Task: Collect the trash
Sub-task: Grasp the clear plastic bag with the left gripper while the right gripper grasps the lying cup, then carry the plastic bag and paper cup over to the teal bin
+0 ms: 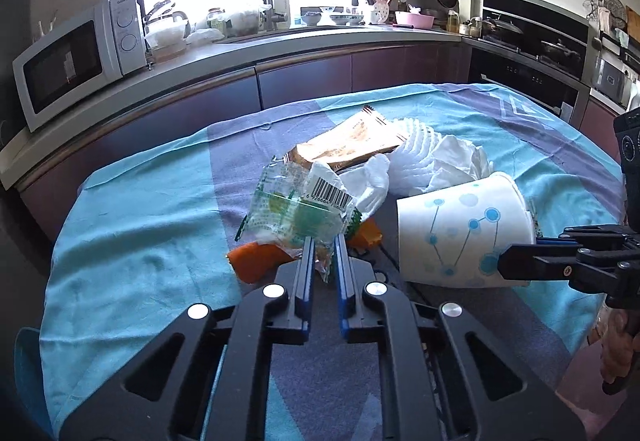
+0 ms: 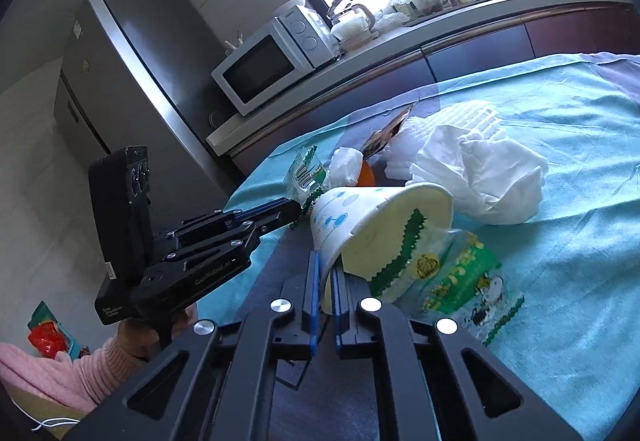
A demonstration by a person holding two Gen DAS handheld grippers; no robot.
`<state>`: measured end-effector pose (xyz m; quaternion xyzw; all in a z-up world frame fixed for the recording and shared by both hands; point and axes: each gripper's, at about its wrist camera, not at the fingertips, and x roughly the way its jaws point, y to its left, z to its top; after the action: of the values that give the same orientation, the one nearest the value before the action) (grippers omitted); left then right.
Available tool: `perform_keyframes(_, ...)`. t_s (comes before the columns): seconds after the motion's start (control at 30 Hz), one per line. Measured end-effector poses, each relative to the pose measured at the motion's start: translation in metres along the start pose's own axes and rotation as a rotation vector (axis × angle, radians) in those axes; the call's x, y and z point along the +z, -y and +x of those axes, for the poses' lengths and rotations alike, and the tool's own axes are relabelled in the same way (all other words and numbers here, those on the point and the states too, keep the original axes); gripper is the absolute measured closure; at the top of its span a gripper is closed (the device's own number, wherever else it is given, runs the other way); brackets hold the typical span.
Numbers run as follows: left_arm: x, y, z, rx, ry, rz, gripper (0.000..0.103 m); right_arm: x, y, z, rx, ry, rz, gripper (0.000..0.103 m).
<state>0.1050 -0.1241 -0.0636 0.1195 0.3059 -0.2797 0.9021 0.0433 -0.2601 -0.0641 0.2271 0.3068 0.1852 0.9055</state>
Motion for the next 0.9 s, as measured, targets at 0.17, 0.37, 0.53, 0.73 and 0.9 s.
perform_keyframes(0.17,-0.002,-0.01,-0.016,0.01,0.031,-0.036,0.096,0.004,-0.009,-0.001,0.011,0.013,-0.031,0.101)
perform_keyframes(0.37,-0.01,-0.031,-0.047,0.028,0.073,-0.088,0.096,0.007,-0.02,0.002,0.022,0.015,-0.068,0.101)
perform_keyframes(0.53,-0.021,-0.05,-0.072,0.045,0.093,-0.141,0.096,0.007,-0.033,0.009,0.054,0.004,-0.097,0.101)
perform_keyframes(0.73,-0.036,-0.07,-0.099,0.08,0.112,-0.187,0.096,0.01,-0.056,0.029,0.109,-0.032,-0.138,0.101)
perform_keyframes(0.9,-0.05,-0.088,-0.121,0.116,0.121,-0.227,0.097,0.013,-0.079,0.049,0.167,-0.066,-0.178,0.101)
